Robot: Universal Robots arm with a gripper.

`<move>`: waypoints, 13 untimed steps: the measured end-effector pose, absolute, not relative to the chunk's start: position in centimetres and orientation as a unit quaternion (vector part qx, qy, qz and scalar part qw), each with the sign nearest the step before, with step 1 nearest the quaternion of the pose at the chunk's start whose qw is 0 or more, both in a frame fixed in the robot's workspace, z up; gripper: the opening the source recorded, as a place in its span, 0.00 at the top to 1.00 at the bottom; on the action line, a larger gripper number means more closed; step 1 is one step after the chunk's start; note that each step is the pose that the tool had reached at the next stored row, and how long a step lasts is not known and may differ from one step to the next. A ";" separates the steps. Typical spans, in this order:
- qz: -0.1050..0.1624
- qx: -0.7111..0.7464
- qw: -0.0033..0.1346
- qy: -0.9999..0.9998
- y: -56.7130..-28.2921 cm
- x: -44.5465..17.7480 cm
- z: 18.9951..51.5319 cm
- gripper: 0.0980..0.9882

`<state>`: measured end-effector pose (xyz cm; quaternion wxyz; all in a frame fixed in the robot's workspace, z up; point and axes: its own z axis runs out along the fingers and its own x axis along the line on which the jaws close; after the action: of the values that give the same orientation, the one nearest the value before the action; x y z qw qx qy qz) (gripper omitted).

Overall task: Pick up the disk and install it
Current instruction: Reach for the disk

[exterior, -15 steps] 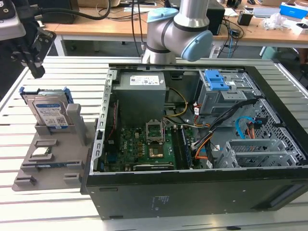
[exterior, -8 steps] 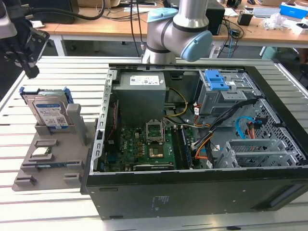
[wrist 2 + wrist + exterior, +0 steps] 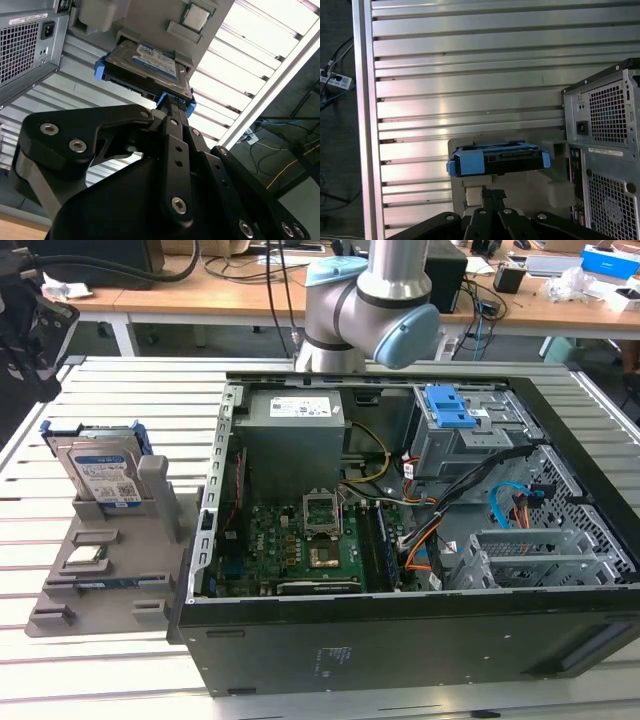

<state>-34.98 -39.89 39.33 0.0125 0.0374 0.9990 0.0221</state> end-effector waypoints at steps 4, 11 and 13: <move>0.022 0.037 0.012 0.999 -39.9 -35.6 39.3 0.99; 0.022 0.037 0.012 0.999 -39.9 -37.0 39.3 0.99; 0.022 0.037 0.012 0.999 -39.9 -37.3 39.3 0.99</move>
<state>-37.32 -39.89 39.33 0.0125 0.0374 0.9990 0.0221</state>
